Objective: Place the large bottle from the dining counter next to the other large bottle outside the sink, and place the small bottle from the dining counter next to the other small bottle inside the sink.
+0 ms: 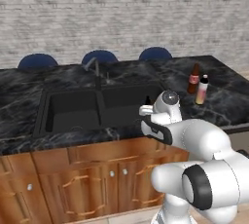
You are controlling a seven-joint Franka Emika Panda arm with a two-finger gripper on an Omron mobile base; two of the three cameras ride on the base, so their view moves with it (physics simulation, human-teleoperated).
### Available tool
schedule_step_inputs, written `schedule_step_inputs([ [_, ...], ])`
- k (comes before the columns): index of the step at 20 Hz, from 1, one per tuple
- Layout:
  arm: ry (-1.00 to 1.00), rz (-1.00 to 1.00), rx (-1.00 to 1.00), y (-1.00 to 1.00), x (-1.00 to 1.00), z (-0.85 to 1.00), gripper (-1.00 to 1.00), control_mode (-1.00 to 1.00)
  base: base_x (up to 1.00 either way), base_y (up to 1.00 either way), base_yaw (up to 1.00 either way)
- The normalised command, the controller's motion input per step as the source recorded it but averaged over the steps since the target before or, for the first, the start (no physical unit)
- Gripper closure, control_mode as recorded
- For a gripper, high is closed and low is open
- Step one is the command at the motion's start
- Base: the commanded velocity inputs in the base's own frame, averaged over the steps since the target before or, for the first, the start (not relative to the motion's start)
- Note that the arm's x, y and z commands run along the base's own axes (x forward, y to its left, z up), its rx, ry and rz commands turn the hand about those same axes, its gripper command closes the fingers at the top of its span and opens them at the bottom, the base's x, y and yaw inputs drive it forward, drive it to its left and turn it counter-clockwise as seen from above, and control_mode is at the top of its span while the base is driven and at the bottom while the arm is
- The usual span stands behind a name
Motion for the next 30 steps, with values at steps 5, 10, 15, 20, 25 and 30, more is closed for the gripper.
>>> schedule_step_inputs([
  [5,0.00,0.00,0.00,0.00,0.00,0.00,1.00,1.00,0.34,-0.14,0.12],
  [10,0.00,0.00,0.00,0.00,0.00,0.00,1.00,1.00,0.47,-0.13,0.02],
  [15,0.00,0.00,0.00,0.00,0.00,0.00,1.00,1.00,0.40,-0.11,0.00],
  [20,0.00,0.00,0.00,0.00,0.00,0.00,1.00,1.00,0.39,-0.10,0.00],
  [25,0.00,0.00,0.00,0.00,0.00,0.00,1.00,1.00,0.40,-0.12,0.00],
  [30,0.00,0.00,0.00,0.00,0.00,0.00,1.00,1.00,0.37,-0.10,0.00],
])
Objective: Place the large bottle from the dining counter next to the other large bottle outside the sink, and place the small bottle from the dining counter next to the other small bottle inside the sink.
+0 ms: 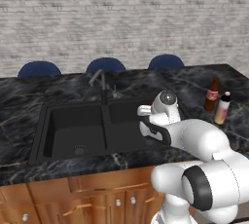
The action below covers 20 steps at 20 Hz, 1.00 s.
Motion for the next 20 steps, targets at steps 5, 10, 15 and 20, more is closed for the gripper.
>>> schedule_step_inputs([
  [5,0.00,0.00,0.00,0.00,0.00,0.00,1.00,1.00,0.17,-0.01,0.00],
  [10,0.00,0.00,0.00,0.00,0.00,0.00,1.00,1.00,0.00,0.00,0.00],
  [15,0.00,0.00,0.00,0.00,0.00,0.00,1.00,1.00,0.00,0.00,0.00],
  [20,0.00,0.00,0.00,0.00,0.00,0.00,1.00,1.00,0.01,0.00,0.00],
])
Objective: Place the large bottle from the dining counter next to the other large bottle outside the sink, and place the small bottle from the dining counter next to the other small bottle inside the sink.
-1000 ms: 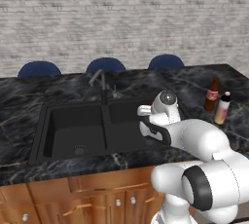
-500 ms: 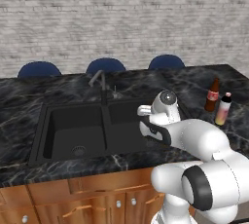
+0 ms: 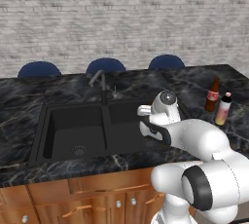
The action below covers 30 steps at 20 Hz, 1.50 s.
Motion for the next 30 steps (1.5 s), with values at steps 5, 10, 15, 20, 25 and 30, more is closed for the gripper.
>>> schedule_step_inputs([
  [5,0.00,0.00,0.00,0.00,0.02,-0.03,1.00,-1.00,0.00,0.00,0.00],
  [10,0.01,0.01,0.00,0.00,0.34,-0.19,1.00,-1.00,0.00,0.00,0.00],
  [15,0.01,0.03,0.00,-0.07,0.43,-0.31,1.00,-1.00,0.00,0.00,0.00],
  [20,0.00,0.06,-0.01,-0.11,0.22,-0.23,1.00,-1.00,0.00,0.00,0.00],
  [25,0.00,0.07,-0.04,-0.03,0.20,-0.18,1.00,-1.00,0.00,0.00,0.00],
  [30,0.00,0.09,-0.05,0.00,0.21,-0.18,1.00,-1.00,0.00,0.00,0.00],
])
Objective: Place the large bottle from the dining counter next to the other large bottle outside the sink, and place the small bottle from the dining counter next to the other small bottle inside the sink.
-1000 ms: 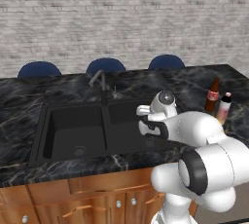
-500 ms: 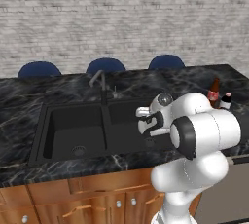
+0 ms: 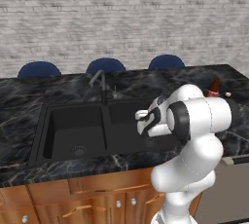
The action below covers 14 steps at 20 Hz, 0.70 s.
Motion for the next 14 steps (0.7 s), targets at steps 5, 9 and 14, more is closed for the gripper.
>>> schedule_step_inputs([
  [5,0.00,0.08,-0.05,0.00,0.07,-0.18,1.00,-1.00,0.00,0.00,0.00],
  [9,0.00,0.07,-0.05,0.00,0.00,-0.17,1.00,-1.00,0.00,0.00,0.00],
  [14,0.00,0.06,-0.06,0.00,0.00,-0.20,1.00,-1.00,0.00,0.00,0.00],
])
